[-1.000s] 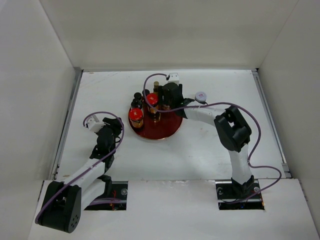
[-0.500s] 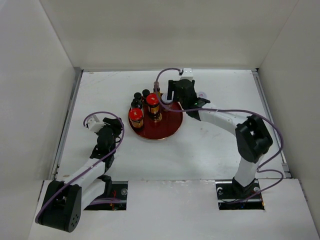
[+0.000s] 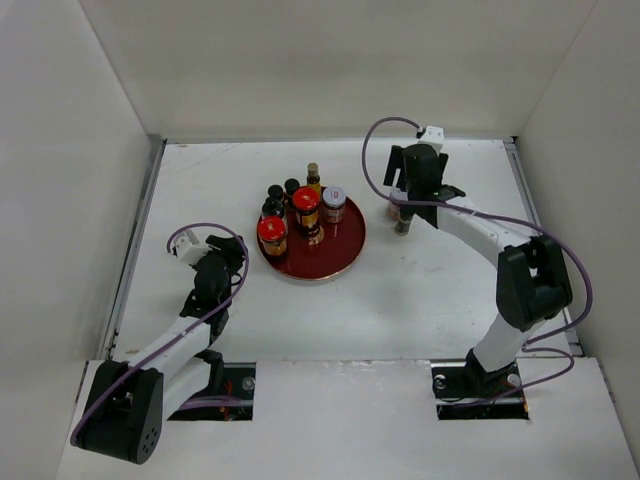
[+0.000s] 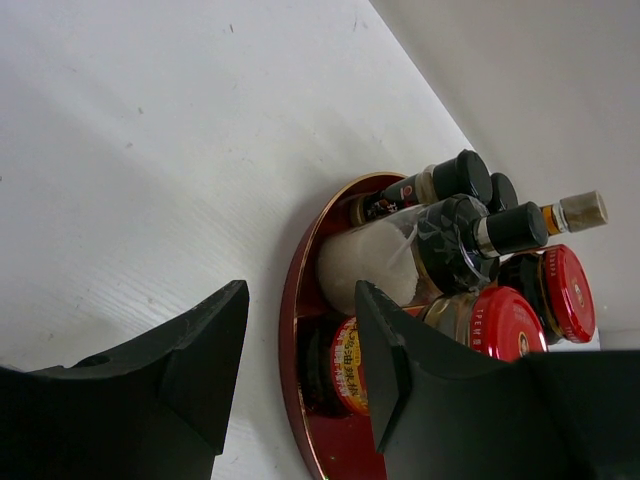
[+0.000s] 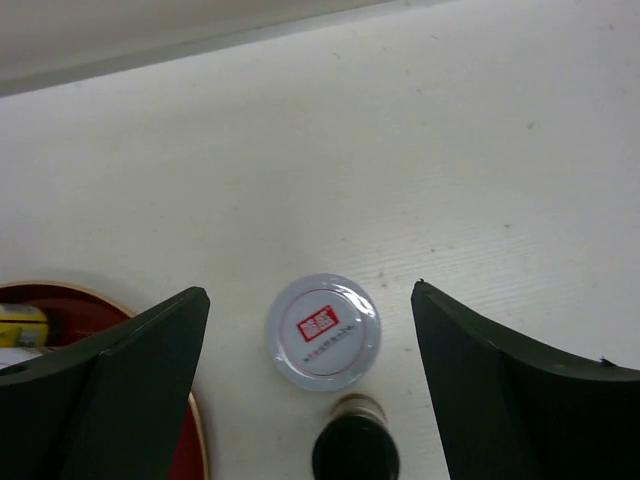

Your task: Organize the condiment bottles

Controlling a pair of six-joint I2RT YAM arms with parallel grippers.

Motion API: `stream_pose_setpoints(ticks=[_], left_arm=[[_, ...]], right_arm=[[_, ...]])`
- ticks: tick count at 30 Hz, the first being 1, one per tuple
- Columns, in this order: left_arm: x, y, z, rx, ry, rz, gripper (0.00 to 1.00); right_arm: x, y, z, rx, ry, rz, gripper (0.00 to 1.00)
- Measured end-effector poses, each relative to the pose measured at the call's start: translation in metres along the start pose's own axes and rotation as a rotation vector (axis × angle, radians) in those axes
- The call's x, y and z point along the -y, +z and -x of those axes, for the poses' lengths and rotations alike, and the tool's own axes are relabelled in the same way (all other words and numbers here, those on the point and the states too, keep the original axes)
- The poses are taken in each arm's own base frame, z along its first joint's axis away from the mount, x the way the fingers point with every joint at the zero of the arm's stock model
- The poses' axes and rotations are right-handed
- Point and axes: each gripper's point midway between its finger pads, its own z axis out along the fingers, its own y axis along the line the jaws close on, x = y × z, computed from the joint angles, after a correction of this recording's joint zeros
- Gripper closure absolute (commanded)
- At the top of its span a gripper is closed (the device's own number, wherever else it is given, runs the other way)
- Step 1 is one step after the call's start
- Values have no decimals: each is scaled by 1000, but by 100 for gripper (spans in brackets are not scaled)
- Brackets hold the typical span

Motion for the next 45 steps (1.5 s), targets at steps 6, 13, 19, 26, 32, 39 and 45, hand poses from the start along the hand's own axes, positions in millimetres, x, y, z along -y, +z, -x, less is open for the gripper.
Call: stream_pose_setpoints(ticks=[6, 13, 19, 26, 32, 39, 45], left_arm=[[-1, 0, -2, -6, 2, 2, 55], [-1, 0, -3, -12, 4, 2, 55], [-1, 0, -5, -17, 6, 2, 55], [-1, 0, -5, -19, 5, 1, 55], [-1, 0, -5, -21, 6, 1, 55], [-1, 0, -5, -20, 6, 0, 55], [-1, 0, -5, -19, 5, -2, 55]], right_arm=[[19, 9, -24, -93, -44, -40, 7], [14, 22, -62, -201, -85, -17, 8], [11, 28, -71, -226, -89, -6, 20], [14, 31, -70, -226, -78, -11, 38], [15, 32, -68, -223, -73, -13, 42], [10, 31, -58, -197, -71, 5, 43], [-13, 5, -22, -111, -73, 70, 43]])
